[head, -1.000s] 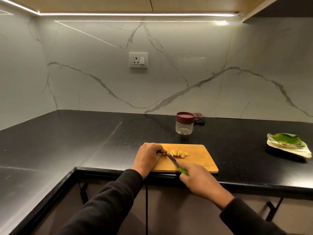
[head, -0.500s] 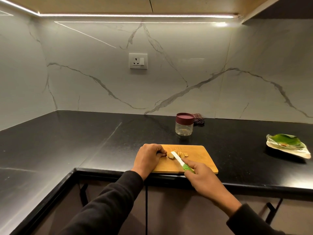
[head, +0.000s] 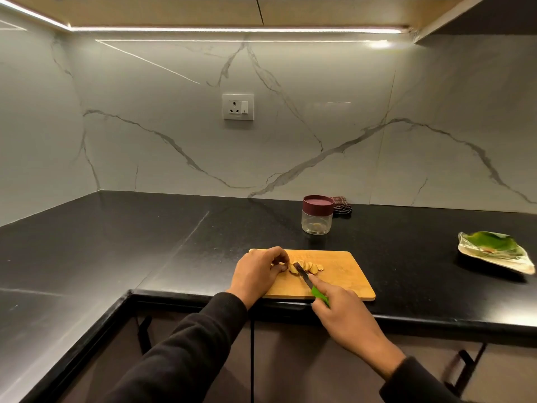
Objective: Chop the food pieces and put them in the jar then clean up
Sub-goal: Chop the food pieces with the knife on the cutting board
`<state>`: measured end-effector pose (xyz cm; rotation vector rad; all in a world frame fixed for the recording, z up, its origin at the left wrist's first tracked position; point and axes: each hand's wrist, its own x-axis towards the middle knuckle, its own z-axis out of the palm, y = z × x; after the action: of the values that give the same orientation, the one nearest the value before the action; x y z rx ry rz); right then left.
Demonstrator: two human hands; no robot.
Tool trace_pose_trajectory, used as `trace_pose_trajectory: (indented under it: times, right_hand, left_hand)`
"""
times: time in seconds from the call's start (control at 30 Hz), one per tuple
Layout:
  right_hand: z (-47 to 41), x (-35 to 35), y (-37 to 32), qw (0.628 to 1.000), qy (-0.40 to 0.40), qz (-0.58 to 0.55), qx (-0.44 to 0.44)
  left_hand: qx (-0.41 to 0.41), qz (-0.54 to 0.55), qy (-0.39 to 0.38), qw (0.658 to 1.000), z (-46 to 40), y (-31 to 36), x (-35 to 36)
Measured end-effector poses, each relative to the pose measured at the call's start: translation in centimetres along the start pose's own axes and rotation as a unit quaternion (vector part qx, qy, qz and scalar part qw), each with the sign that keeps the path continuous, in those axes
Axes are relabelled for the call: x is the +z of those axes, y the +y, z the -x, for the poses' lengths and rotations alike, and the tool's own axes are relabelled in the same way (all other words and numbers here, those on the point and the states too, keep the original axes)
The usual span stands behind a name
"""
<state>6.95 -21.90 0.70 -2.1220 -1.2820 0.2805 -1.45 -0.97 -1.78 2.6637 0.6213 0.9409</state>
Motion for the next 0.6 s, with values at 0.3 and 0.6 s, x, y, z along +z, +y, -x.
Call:
trace_pose_trajectory:
  times: [0.3,0.6]
  right_hand:
    - [0.64,0.0,-0.41,0.999,-0.005,0.027,-0.017]
    - [0.09,-0.5,-0.55,0.999,0.007,0.053,-0.011]
  left_hand:
    - [0.014,0.022,0.035,0.999,0.03,-0.09,0.12]
    - [0.011,0.049,0.032,0.998,-0.02,-0.41,0.22]
